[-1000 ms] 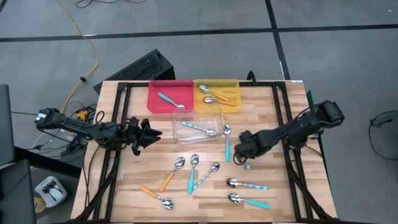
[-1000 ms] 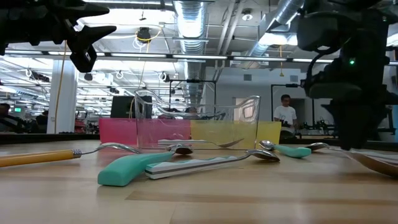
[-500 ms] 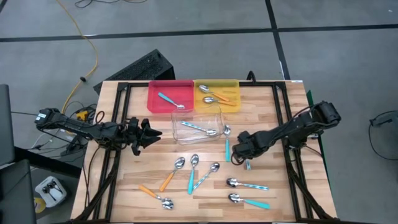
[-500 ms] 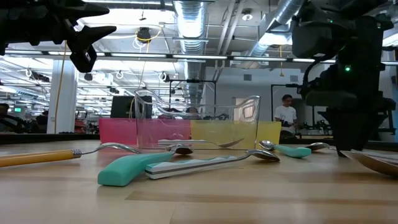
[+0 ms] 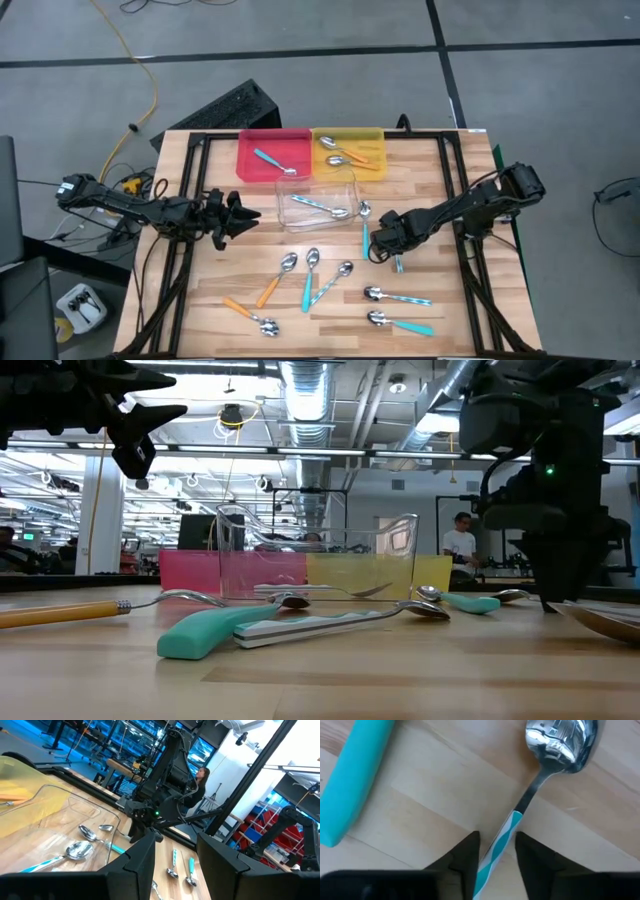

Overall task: Sort silverware by color (type)
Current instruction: Put the green patterned spoon into the transparent bin

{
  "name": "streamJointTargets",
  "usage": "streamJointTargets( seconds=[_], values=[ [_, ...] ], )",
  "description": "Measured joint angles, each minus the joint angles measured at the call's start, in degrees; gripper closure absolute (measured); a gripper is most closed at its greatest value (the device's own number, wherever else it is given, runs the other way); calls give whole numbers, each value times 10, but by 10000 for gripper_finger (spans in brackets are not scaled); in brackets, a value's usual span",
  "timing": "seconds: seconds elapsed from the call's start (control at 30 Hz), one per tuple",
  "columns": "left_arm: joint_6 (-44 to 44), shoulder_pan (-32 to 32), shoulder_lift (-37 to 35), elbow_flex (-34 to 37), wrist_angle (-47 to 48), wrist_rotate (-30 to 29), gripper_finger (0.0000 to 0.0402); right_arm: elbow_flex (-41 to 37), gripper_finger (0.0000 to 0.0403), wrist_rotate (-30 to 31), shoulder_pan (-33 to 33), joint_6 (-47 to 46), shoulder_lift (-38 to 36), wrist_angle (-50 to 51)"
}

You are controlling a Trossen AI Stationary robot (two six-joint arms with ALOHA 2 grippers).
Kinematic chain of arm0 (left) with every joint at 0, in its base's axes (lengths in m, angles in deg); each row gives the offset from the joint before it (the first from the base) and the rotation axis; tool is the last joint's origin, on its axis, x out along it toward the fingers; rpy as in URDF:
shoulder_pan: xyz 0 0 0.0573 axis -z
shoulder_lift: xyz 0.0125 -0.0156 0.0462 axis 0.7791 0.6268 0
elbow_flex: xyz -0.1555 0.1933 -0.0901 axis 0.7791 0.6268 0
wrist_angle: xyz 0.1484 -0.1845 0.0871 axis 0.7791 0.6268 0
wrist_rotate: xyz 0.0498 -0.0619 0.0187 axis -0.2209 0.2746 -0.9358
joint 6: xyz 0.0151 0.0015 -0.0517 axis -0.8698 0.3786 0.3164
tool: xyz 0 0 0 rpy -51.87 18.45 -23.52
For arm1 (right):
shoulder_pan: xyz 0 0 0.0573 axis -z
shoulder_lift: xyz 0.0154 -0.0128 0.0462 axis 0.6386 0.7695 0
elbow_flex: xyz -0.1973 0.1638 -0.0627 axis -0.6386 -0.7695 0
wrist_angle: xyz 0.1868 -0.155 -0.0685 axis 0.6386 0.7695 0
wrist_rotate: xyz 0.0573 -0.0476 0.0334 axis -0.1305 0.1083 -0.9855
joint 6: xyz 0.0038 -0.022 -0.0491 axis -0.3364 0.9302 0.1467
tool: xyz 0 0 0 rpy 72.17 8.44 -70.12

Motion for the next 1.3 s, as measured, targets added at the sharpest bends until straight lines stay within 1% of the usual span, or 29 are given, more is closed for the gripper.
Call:
streamJointTargets(
  seconds=[0.17,0.3,0.63,0.9,1.2,1.3],
  values=[
    [0,0,0,0,1,0,271,-1,329,0,0,-1,-3,1],
    [0,0,0,0,1,0,271,-1,356,5,0,-8,-3,1],
    [1,0,0,0,1,-1,271,6,352,10,-2,-6,-3,3],
    [0,0,0,0,1,-1,271,39,352,21,4,16,1,45],
    [0,0,0,0,1,-1,271,41,352,24,21,38,-1,57],
    [0,0,0,0,1,-1,271,41,352,24,24,48,-16,70]
  ],
)
